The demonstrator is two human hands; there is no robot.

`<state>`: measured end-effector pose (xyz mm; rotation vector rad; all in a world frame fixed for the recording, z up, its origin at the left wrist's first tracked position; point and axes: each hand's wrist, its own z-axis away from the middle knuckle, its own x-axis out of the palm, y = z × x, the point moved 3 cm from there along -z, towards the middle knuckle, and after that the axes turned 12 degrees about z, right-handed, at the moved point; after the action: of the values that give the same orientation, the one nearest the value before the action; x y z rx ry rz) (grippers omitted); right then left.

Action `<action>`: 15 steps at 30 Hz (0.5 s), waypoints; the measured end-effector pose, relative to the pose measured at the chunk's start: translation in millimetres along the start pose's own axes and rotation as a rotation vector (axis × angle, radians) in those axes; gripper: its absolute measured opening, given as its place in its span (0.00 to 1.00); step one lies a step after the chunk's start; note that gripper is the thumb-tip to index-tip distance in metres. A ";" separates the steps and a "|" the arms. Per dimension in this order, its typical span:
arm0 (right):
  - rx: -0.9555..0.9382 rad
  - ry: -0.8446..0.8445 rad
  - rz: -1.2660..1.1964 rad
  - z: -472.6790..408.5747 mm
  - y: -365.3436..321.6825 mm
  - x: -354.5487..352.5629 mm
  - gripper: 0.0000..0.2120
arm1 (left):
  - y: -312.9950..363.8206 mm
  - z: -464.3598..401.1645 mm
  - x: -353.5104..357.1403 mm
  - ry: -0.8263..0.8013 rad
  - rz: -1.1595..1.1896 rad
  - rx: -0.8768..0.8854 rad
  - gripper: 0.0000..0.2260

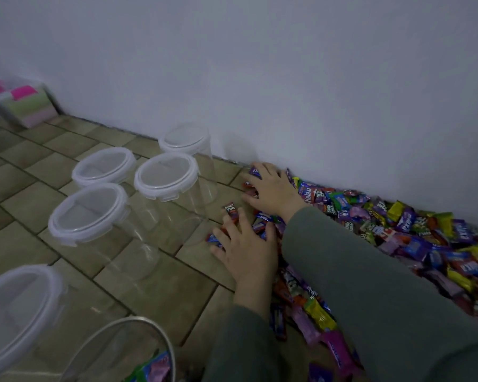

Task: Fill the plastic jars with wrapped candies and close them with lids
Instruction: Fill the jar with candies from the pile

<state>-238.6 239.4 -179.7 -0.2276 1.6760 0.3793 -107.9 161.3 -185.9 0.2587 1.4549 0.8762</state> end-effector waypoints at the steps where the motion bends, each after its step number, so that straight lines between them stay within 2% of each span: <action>1: 0.001 -0.027 -0.005 -1.5 0.5 3.5 0.26 | 1.4 -1.7 0.4 -0.003 -0.012 0.010 0.32; 4: -0.022 -0.082 -0.014 -3.6 1.0 8.0 0.24 | 5.3 -6.5 2.2 -0.019 -0.009 0.035 0.29; 9: 0.012 0.058 -0.032 8.9 7.8 1.8 0.20 | 4.5 -11.3 1.5 0.080 -0.058 0.141 0.23; 15: 0.100 0.069 -0.158 26.4 7.0 -6.7 0.14 | 7.6 -6.1 -0.1 0.168 0.020 0.225 0.14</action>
<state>-215.9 255.3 -175.0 -0.2998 1.7270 0.1705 -116.2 164.2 -181.8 0.3750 1.7133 0.7645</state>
